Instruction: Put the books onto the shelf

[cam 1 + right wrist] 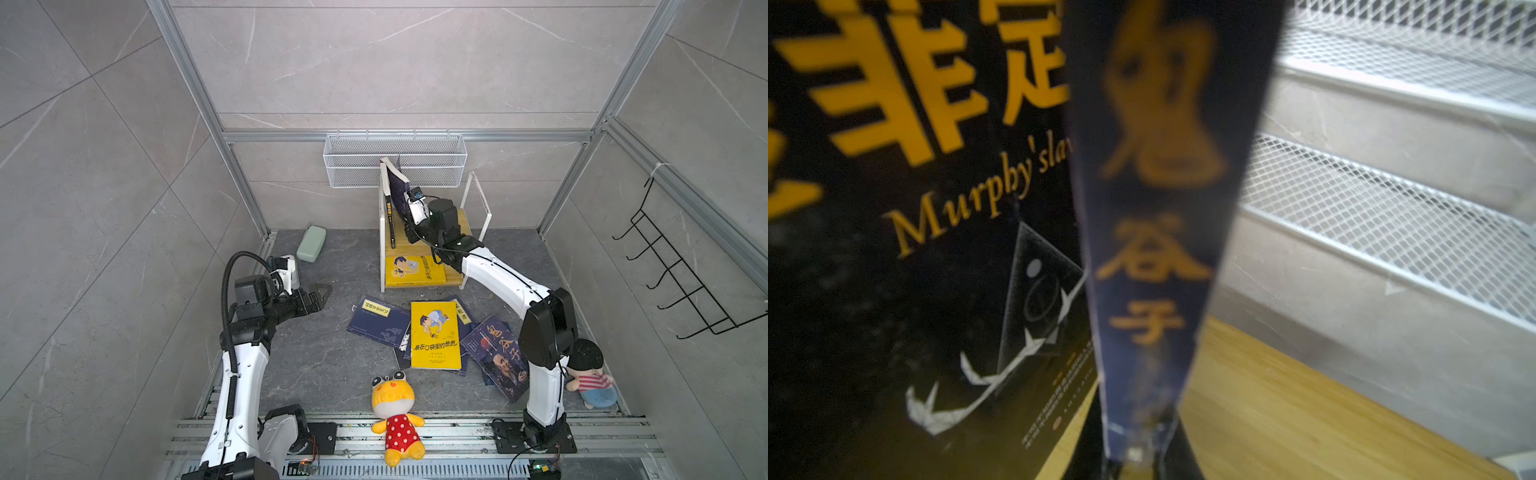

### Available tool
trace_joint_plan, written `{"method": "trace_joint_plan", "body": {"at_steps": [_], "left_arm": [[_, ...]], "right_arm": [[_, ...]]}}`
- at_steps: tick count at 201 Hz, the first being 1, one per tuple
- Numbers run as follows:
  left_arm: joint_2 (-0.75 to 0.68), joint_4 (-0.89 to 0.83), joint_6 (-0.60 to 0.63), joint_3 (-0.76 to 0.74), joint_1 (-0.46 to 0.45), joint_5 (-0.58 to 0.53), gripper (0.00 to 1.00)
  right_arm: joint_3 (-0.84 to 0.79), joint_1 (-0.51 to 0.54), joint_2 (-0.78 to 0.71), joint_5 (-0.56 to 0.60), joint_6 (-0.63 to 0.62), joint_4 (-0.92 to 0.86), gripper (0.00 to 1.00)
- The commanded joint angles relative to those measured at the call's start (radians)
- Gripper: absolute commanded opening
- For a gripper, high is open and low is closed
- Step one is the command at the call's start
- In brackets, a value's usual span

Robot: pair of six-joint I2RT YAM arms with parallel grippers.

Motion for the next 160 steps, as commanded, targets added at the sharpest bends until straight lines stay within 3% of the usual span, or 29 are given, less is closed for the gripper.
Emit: {"method": "trace_joint_plan", "body": {"at_steps": [1,82,160], "left_arm": [[-0.009,0.034,-0.007,-0.008,0.002,0.025,1.0],[-0.024,0.036,-0.011,-0.013,0.002,0.034,1.0],[-0.026,0.045,-0.014,-0.02,-0.003,0.037,1.0]], "right_arm": [[-0.038,0.026,-0.076,0.012,-0.007,0.036,0.05],[-0.07,0.105,-0.122,0.058,-0.016,0.037,0.07],[-0.104,0.131,-0.185,0.072,-0.091,-0.041,0.43]]}}
